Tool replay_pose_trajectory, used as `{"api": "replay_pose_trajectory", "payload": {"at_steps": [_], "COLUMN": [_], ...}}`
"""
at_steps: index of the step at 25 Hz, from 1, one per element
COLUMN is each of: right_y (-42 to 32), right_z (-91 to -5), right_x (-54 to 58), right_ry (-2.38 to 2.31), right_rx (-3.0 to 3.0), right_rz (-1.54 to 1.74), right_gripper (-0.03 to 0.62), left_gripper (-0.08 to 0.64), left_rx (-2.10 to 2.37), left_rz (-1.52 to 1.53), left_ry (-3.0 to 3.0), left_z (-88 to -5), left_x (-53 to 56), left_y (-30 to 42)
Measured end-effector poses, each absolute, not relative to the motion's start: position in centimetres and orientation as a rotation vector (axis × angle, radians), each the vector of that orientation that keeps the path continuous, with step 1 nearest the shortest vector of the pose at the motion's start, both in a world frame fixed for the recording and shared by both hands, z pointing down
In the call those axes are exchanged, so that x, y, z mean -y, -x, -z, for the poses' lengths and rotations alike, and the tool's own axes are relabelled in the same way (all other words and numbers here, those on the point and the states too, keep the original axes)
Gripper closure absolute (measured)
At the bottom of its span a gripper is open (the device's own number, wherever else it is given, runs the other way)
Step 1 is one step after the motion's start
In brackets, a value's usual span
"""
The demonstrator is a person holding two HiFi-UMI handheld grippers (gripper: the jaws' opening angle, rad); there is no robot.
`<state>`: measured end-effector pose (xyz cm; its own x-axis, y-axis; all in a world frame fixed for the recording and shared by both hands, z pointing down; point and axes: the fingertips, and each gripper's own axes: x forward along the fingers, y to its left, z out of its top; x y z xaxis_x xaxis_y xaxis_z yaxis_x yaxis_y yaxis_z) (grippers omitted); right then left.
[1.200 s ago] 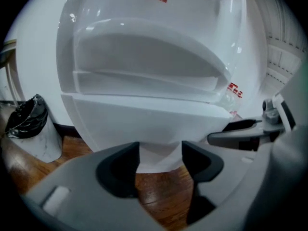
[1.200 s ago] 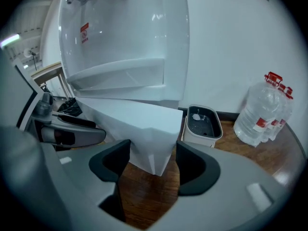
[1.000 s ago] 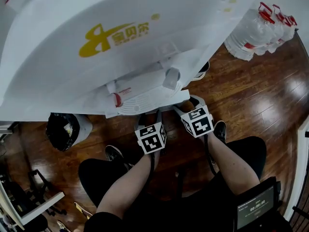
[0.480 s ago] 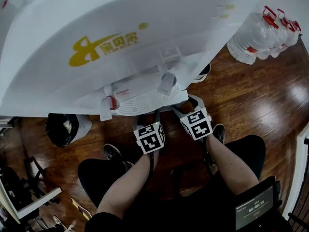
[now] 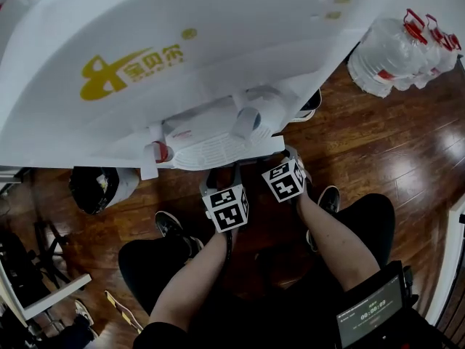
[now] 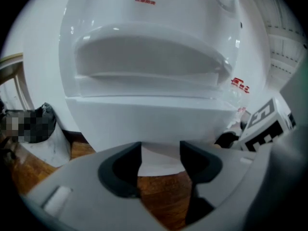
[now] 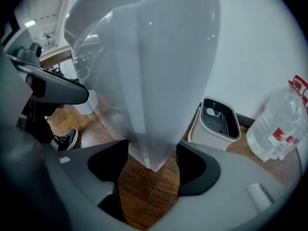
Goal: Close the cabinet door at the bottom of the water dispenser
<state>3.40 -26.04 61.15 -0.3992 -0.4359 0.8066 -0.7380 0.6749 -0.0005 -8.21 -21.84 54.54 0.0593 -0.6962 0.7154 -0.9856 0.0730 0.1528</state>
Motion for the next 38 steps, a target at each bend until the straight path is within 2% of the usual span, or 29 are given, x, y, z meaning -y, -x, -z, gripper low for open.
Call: {"api": "replay_pose_trajectory", "payload": {"at_steps": [9, 13, 15, 38], "right_y": [-3.1, -3.0, -3.1, -2.6], "right_z": [-61.1, -60.9, -60.9, -60.3], "right_x": [26.3, 27.0, 27.1, 30.1], "right_ry": [-0.921, -0.93, -0.931, -0.936], "right_rx": [2.059, 2.058, 2.056, 2.027], "right_rz": [-0.454, -0.429, -0.428, -0.329], "right_gripper": [0.279, 0.281, 0.281, 0.296], "left_gripper": [0.297, 0.302, 0.328, 0.339], "left_rx": [1.517, 1.585, 1.613, 1.61], "left_rz": [-0.733, -0.67, -0.673, -0.633], "left_ry": [-1.711, -1.669, -1.639, -1.637], "left_z": [-62.4, -62.1, -62.2, -61.6], "left_x": [20.4, 22.4, 22.5, 24.3], "left_y": [6.1, 6.7, 7.1, 7.2]}}
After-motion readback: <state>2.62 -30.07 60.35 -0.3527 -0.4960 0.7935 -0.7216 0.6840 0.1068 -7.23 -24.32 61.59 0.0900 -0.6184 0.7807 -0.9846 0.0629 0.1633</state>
